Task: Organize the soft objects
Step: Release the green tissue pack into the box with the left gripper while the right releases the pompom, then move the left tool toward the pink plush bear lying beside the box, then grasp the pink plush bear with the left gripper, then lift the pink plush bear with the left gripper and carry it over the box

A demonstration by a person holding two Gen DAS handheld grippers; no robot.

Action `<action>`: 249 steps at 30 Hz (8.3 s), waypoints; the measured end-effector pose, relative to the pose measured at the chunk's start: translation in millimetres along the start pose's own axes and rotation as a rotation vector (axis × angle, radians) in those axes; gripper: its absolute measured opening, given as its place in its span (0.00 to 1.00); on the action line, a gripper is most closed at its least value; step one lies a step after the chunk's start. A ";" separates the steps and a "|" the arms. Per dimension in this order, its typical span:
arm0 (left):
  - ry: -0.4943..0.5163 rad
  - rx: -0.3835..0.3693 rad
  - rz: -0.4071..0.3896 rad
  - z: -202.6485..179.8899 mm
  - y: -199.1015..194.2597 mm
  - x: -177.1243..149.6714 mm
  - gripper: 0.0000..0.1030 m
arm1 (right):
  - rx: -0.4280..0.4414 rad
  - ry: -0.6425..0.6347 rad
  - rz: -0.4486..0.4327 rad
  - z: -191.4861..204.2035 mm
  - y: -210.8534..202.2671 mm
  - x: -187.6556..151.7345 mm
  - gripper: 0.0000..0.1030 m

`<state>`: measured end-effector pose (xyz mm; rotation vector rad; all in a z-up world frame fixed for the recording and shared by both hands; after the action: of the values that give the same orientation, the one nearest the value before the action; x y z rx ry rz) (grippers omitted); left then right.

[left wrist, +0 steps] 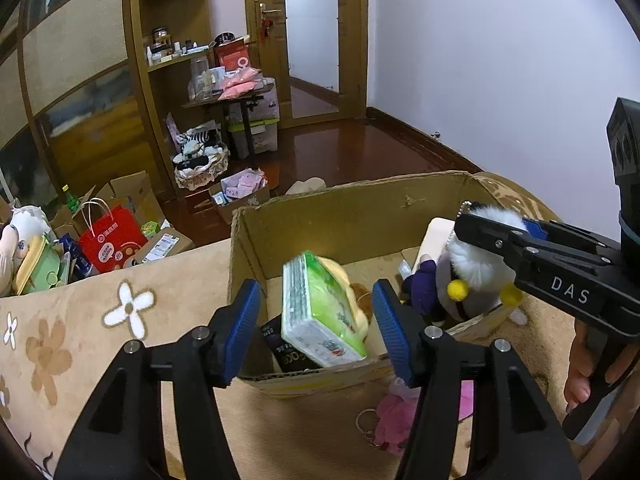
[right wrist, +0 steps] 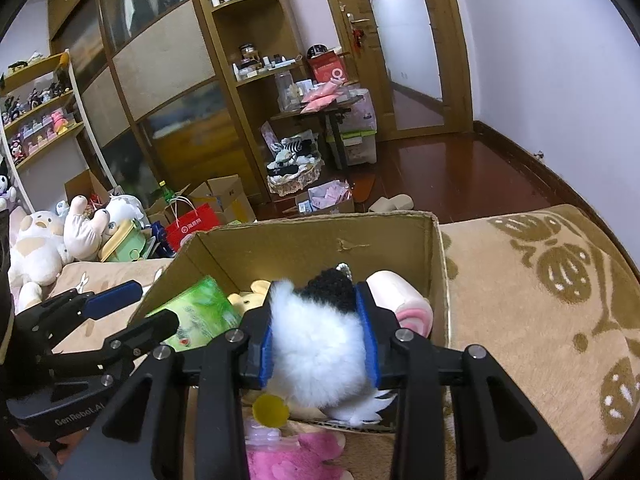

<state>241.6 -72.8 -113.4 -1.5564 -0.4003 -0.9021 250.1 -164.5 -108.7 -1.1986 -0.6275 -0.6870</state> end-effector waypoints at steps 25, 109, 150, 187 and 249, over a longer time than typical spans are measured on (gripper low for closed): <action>-0.074 0.045 0.041 23.1 -25.1 -15.5 0.80 | -0.042 -0.045 -0.052 8.5 -32.9 3.2 0.87; -0.119 -0.159 0.239 -43.4 10.3 -101.6 0.93 | -0.034 0.147 0.188 -26.6 -15.9 -67.2 1.00; -0.201 -0.321 0.304 -63.5 22.5 -119.2 0.47 | 0.121 0.043 0.385 32.5 20.8 -118.6 0.61; -0.194 -0.029 0.210 -12.1 -53.7 -115.6 0.44 | -0.032 -0.025 0.205 16.0 -59.5 -90.4 0.60; -0.100 0.046 -0.250 4.8 -129.5 14.2 0.44 | -0.007 0.006 -0.103 15.5 -114.0 10.5 0.60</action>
<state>161.0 -44.6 -15.0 -1.5345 -0.6940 -1.0007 168.9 -175.6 -27.3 -1.1764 -0.6857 -0.7801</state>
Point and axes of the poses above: each gripper's, at about its wrist camera, not at the fingertips, and y roughly the way its jaws point, z to its left, x to its top, the point moved 10 cm from there along y, roughly the way its jaws point, and after that the axes turned 1 degree about y, right-handed, at the moved point
